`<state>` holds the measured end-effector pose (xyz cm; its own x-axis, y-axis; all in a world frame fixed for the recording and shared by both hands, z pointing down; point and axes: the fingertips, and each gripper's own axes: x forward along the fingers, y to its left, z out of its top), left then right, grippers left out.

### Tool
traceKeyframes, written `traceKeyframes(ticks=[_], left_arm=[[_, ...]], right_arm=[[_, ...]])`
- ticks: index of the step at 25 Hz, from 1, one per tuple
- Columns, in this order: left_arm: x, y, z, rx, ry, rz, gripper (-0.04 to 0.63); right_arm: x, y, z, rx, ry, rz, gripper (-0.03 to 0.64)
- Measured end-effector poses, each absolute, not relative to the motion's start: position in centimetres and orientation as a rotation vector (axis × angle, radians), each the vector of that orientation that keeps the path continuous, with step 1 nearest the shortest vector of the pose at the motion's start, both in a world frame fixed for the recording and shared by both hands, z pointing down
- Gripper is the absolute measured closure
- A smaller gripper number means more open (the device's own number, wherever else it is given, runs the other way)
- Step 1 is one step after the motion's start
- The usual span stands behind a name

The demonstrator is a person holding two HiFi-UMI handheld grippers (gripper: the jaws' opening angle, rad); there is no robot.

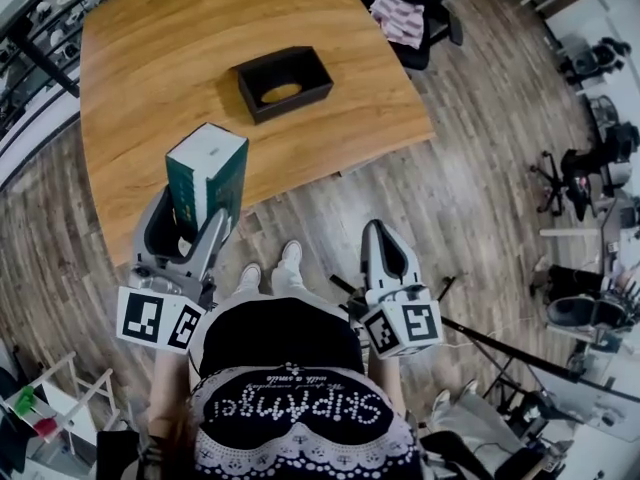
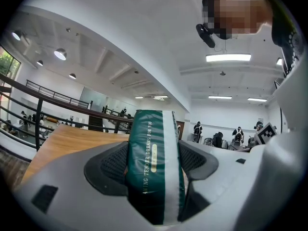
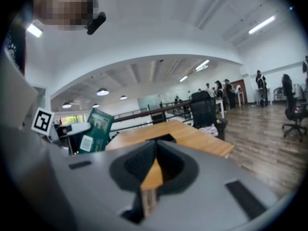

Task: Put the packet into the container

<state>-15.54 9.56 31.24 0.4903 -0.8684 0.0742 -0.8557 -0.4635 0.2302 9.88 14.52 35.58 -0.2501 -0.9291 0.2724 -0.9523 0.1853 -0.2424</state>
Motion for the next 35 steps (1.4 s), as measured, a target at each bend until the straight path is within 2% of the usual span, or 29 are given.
traceKeyframes(ticks=[21,35], left_arm=[[-9.1,4.9,29.1,2.436,-1.627,-0.165,0.247],[-8.5,4.4,28.7,2.443,-1.605,-0.154,0.247]], right_arm=[[17.0,7.0,36.9,1.727,-2.442,0.616,0.580],[17.8,7.2,37.2,1.764,-2.412,0.654,0.580]])
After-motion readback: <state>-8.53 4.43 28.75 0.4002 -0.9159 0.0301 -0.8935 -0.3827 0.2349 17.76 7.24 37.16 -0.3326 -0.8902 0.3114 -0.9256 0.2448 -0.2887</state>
